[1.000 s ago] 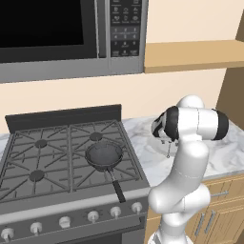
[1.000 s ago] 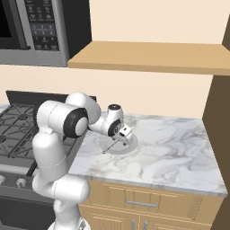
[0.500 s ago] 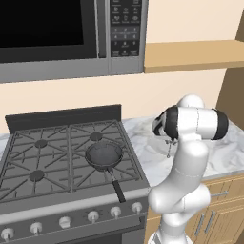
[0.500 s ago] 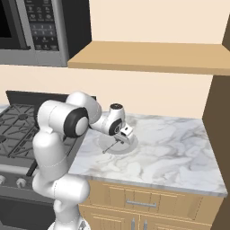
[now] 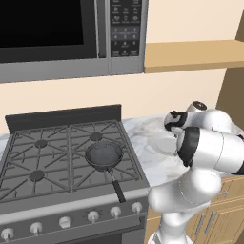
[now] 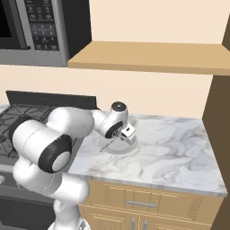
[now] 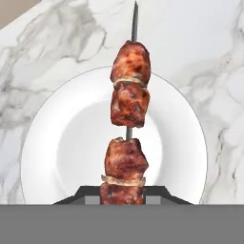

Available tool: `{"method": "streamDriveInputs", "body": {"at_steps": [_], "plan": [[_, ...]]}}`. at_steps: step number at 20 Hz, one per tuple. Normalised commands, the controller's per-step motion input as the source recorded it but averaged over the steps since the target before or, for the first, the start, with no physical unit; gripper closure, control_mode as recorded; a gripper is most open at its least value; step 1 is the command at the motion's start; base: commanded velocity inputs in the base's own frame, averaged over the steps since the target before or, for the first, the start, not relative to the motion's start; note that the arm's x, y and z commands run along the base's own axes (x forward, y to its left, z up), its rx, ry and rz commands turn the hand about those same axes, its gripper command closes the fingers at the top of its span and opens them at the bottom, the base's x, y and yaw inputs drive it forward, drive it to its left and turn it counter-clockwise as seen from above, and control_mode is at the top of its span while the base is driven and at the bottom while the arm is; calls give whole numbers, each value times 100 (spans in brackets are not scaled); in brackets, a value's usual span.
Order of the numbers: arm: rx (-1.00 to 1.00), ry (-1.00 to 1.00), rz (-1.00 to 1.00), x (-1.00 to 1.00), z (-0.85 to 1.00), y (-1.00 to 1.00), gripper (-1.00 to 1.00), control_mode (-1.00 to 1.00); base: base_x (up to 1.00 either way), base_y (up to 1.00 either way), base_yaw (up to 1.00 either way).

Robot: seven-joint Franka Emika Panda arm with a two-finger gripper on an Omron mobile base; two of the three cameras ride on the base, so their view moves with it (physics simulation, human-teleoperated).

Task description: Place the cold items (lemon and squash) from the fridge in one tupperware on the dining counter. Place the warm items (hot dog and kebab skewer) in the stove area in another tupperware.

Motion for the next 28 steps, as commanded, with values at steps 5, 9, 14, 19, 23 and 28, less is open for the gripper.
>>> {"method": "streamDriveInputs", "body": {"at_steps": [5, 9, 14, 19, 23, 28], "plan": [[3, -19, -12, -72, 94, 0, 100, -100, 0, 0, 0], [1, -12, -19, -79, 85, 3, 100, -100, 0, 0, 0], [0, -4, -20, -67, 74, 13, 100, -100, 0, 0, 0], [0, 0, -21, -65, 58, 23, 100, -100, 0, 0, 0], [0, 1, -20, -63, 51, 26, 100, -100, 0, 0, 0], [0, 1, -9, -26, 18, 12, 100, 100, -43, 22, -17]]}}
